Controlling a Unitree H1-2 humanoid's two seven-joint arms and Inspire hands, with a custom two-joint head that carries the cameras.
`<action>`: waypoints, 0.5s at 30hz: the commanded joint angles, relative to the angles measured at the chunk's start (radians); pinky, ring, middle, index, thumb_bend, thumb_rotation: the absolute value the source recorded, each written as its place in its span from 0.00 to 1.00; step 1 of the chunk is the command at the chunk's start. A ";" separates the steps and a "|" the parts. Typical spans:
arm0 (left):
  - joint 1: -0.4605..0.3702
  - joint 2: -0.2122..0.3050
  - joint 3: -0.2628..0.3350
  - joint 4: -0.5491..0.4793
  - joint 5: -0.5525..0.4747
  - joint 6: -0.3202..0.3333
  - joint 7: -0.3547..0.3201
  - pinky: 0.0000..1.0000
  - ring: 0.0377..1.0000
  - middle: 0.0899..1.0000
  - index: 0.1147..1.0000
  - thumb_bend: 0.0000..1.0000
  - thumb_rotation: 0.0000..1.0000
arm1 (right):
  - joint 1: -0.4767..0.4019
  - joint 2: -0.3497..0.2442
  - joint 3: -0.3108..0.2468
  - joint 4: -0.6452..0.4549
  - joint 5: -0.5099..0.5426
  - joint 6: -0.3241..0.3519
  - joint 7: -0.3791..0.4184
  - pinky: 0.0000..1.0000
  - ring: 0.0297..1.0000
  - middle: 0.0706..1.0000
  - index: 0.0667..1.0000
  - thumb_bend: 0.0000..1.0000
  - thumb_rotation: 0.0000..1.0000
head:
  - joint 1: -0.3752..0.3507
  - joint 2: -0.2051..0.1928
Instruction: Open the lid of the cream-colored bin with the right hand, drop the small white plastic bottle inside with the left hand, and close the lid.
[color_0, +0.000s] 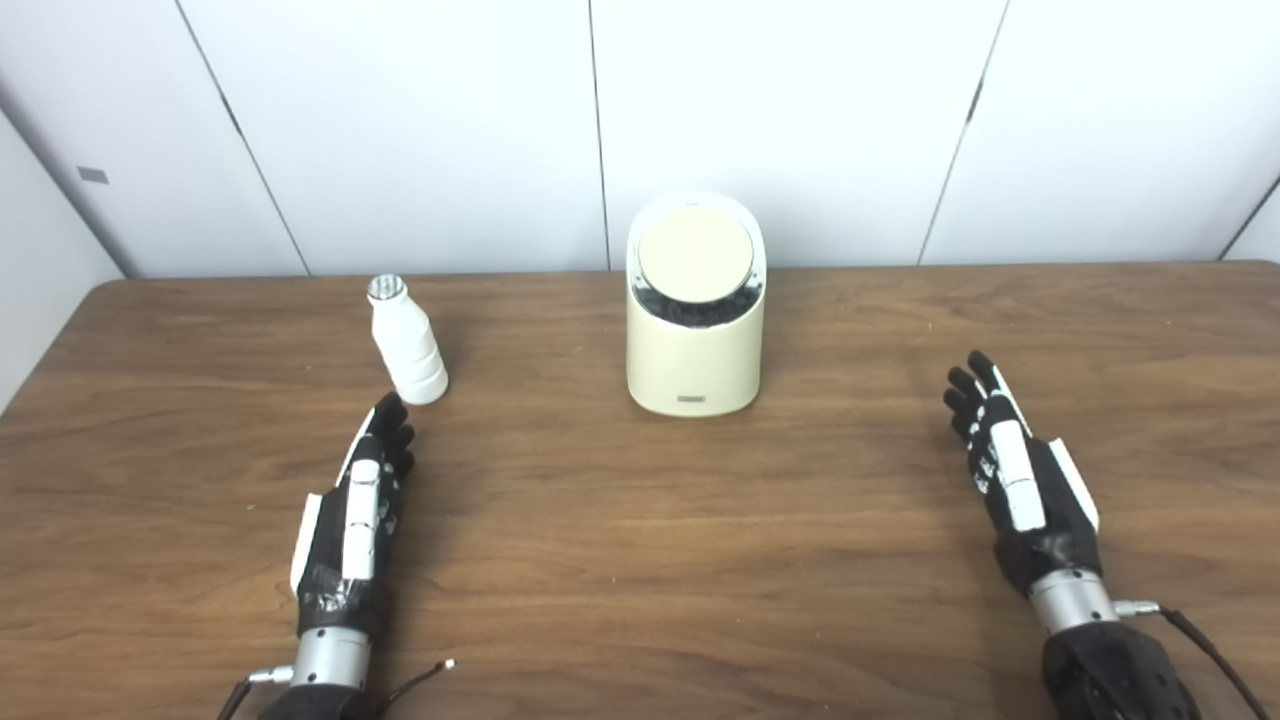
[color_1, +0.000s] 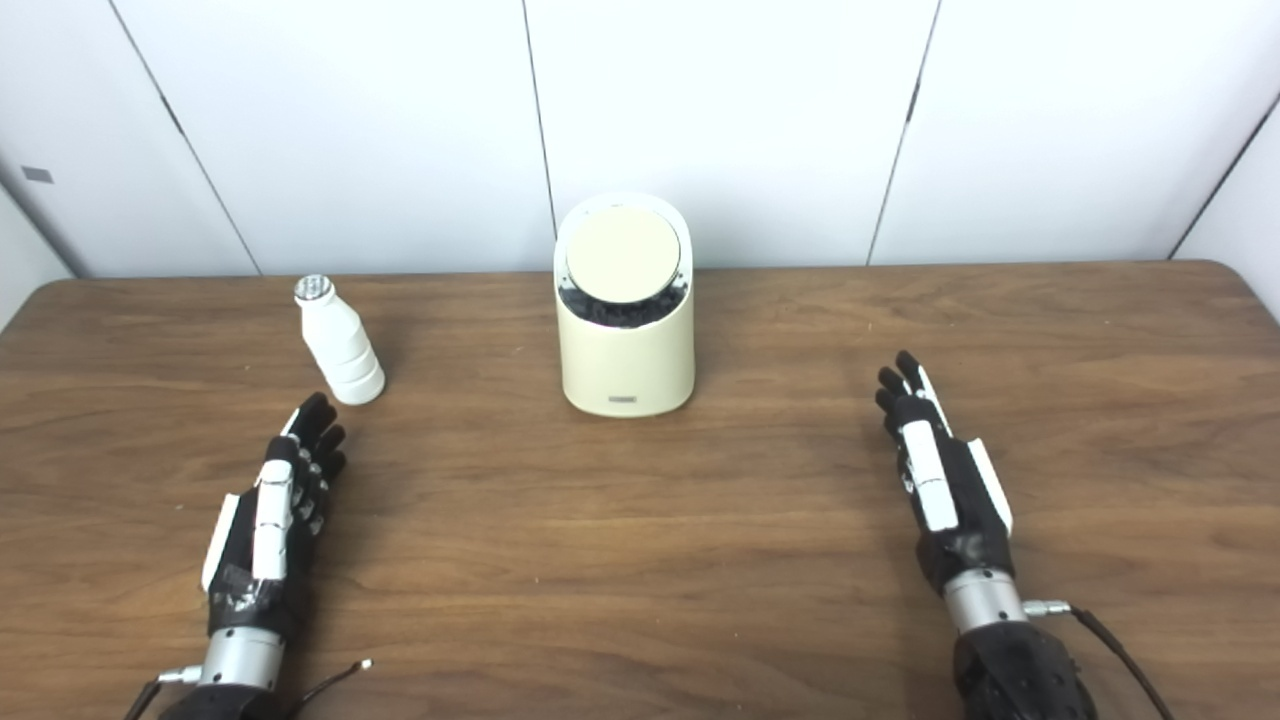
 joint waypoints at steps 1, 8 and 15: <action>0.000 0.000 -0.007 -0.006 0.000 -0.005 -0.003 0.99 0.97 0.97 0.97 0.46 0.95 | -0.022 -0.004 -0.002 -0.018 0.000 -0.023 -0.003 1.00 0.96 0.96 0.99 0.64 0.95 | -0.001 0.001; -0.002 0.001 -0.006 -0.002 -0.004 -0.011 -0.007 0.99 0.97 0.97 0.97 0.45 0.95 | -0.022 -0.003 -0.003 -0.020 -0.005 -0.018 -0.007 1.00 0.96 0.96 0.99 0.65 0.94 | -0.002 0.003; -0.002 0.002 -0.006 -0.001 0.000 -0.008 -0.005 0.99 0.97 0.97 0.97 0.47 0.95 | -0.025 -0.008 -0.003 -0.008 0.003 -0.034 0.002 1.00 0.95 0.96 0.99 0.63 0.94 | -0.002 0.004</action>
